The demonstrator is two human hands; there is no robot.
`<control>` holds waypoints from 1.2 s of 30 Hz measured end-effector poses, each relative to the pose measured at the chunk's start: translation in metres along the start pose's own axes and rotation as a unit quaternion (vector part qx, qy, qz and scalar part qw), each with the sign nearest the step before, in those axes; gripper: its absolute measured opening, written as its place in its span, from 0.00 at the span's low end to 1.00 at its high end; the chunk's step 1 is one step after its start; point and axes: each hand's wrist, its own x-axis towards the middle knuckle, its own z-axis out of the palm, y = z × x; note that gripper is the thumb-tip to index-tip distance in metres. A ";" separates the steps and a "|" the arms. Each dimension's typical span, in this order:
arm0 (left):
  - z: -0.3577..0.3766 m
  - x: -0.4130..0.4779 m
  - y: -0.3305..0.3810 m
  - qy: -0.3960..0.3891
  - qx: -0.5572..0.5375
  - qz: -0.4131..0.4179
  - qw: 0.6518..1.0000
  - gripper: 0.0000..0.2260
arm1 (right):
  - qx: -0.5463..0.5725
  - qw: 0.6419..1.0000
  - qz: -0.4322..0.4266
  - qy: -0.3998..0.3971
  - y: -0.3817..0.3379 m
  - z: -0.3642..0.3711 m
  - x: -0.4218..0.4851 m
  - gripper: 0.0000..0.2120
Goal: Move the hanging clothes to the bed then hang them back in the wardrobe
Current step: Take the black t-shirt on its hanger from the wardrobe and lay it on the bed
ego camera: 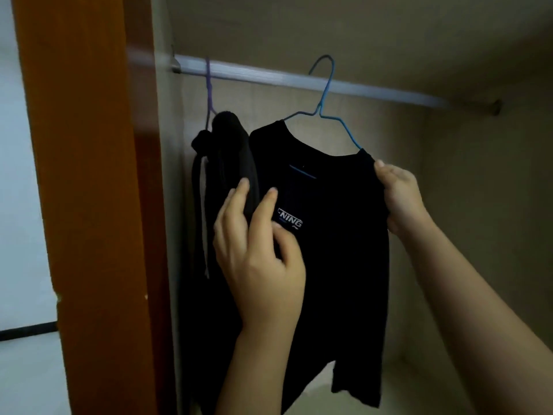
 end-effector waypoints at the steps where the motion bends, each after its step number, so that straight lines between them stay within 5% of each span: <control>1: 0.001 -0.002 0.006 0.002 -0.022 0.014 1.000 0.15 | -0.005 1.000 0.009 0.008 -0.001 -0.008 -0.011 0.14; 11: 0.002 -0.035 0.040 -0.199 -0.276 -0.108 0.934 0.19 | -0.084 0.985 0.079 0.125 -0.043 -0.085 -0.158 0.18; 14: 0.001 -0.050 0.053 -0.256 -0.322 -0.114 0.904 0.19 | -0.118 0.968 0.110 0.191 -0.066 -0.102 -0.223 0.24; 22: -0.003 -0.087 0.087 -0.425 -0.391 -0.074 0.813 0.24 | -0.177 0.926 0.133 0.306 -0.177 -0.116 -0.371 0.18; 28: -0.016 -0.114 0.101 -0.499 -0.397 -0.028 0.770 0.22 | -0.252 0.895 0.142 0.339 -0.238 -0.102 -0.424 0.24; 31: -0.030 -0.128 0.107 -0.526 -0.398 0.011 0.752 0.19 | -0.264 0.894 0.149 0.330 -0.263 -0.093 -0.458 0.13; 36: -0.079 -0.137 0.131 -0.564 -0.434 -0.062 0.700 0.09 | -0.287 0.885 0.170 0.325 -0.301 -0.078 -0.523 0.17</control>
